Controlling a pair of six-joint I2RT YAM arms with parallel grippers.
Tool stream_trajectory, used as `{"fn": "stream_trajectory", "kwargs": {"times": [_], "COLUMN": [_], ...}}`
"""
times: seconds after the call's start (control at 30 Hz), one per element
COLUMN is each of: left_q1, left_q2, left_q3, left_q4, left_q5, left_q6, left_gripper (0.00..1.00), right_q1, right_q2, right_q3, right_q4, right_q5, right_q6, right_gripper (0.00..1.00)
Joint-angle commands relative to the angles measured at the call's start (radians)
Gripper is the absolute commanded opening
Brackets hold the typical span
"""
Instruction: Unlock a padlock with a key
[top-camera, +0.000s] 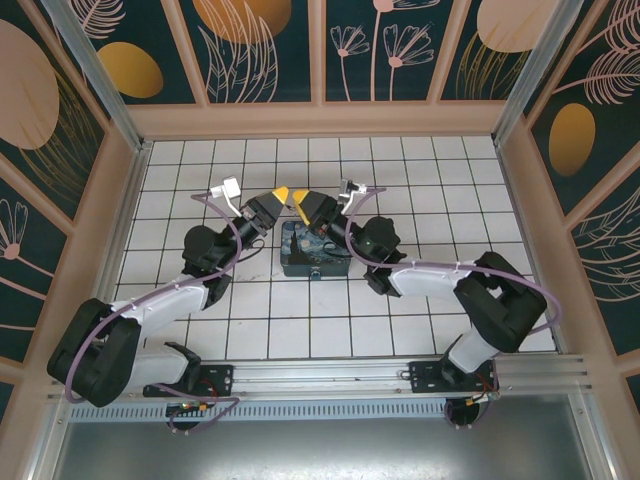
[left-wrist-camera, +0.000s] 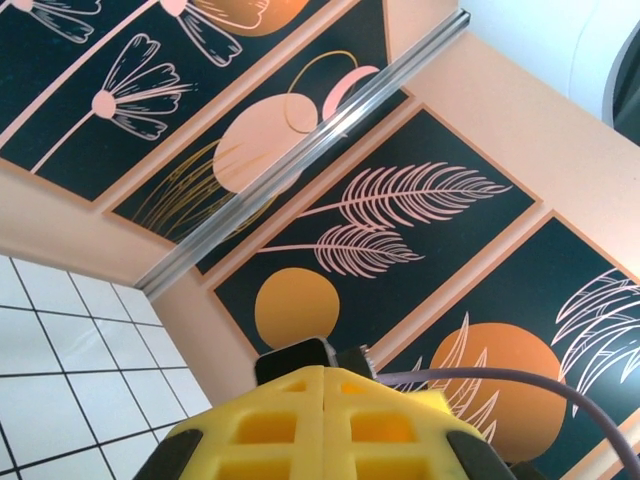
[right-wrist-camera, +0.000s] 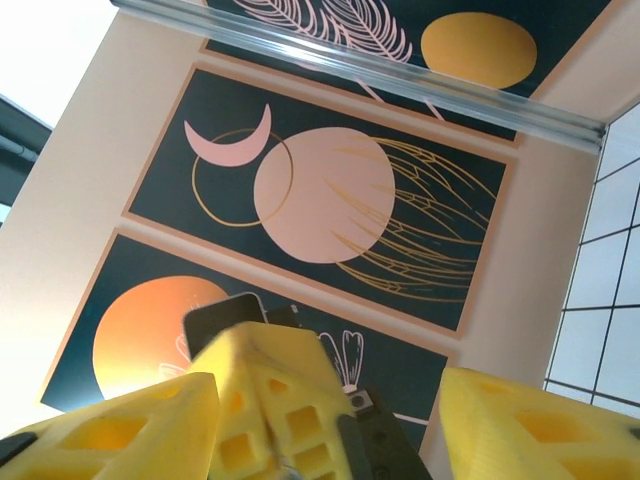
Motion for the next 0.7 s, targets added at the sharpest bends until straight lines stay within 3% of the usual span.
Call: {"fn": "stream_trajectory", "kwargs": {"times": [0.0,0.33,0.6,0.67], "left_q1": [-0.005,-0.004,-0.004,-0.005], "left_q2": [0.010,0.021,0.033,0.034], "left_q3": [0.031,0.031,0.034,0.037], "left_q4": [0.057,0.051,0.047,0.046], "left_q5": [0.027,0.023,0.024,0.025], "left_q6": [0.006,0.024,0.025,0.022], "left_gripper": [0.00,0.00,0.00,0.00], "right_q1": [0.011,0.029,0.028,0.027], "right_q2": [0.034,0.065,0.046,0.044], "right_q3": [0.041,0.002,-0.046,-0.050], "right_q4": [0.111,0.217,0.254,0.254], "right_q5": [-0.041,-0.047,-0.038,-0.039], "right_q6": [0.031,0.062,0.079,0.083], "right_gripper": [0.53,0.34,0.01,0.00]}}
